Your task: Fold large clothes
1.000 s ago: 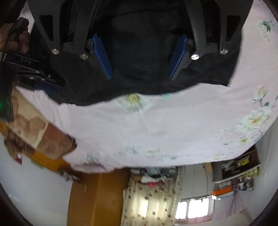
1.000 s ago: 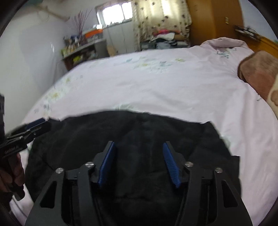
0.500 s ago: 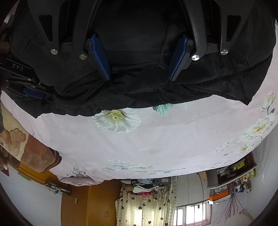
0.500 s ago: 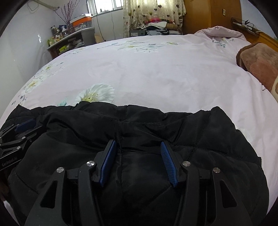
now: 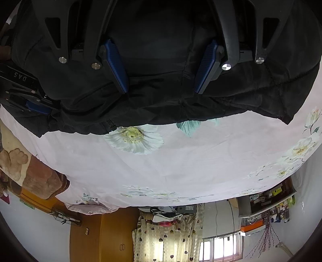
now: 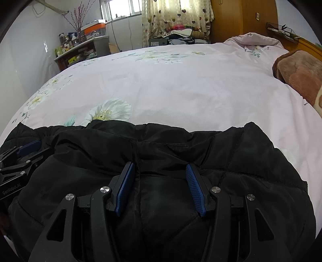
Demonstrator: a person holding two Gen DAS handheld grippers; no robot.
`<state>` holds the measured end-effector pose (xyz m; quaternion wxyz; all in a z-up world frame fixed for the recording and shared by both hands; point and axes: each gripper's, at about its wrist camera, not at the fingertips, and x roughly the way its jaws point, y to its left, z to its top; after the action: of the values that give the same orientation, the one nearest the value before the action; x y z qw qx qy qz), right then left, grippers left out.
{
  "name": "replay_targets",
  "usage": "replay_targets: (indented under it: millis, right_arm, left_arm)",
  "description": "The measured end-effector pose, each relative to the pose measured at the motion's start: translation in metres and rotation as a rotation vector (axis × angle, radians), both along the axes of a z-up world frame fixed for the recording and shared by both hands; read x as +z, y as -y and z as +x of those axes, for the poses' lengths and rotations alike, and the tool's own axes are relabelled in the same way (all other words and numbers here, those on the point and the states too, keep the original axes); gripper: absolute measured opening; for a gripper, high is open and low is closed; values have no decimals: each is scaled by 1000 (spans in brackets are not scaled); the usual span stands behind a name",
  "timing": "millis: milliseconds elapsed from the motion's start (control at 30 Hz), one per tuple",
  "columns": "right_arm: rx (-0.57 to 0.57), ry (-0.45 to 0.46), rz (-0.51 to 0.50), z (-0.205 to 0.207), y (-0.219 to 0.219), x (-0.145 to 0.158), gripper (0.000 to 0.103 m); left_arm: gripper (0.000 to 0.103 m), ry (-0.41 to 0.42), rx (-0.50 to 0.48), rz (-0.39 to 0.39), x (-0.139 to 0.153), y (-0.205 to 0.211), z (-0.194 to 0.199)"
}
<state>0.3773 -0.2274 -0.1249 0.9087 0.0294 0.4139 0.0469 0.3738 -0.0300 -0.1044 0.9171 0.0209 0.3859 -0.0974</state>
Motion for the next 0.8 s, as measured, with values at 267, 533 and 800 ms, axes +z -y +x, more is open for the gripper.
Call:
replay_targets:
  millis: [267, 533, 800]
  right_arm:
    - [0, -32, -24, -2, -2, 17, 53]
    - [-67, 68, -73, -52, 42, 65, 53]
    - [-127, 44, -85, -38, 64, 17, 53]
  left_arm:
    - [70, -61, -28, 23, 19, 0, 3]
    - [70, 63, 20, 42, 64, -72, -27]
    - [71, 16, 157, 19, 12, -93, -7]
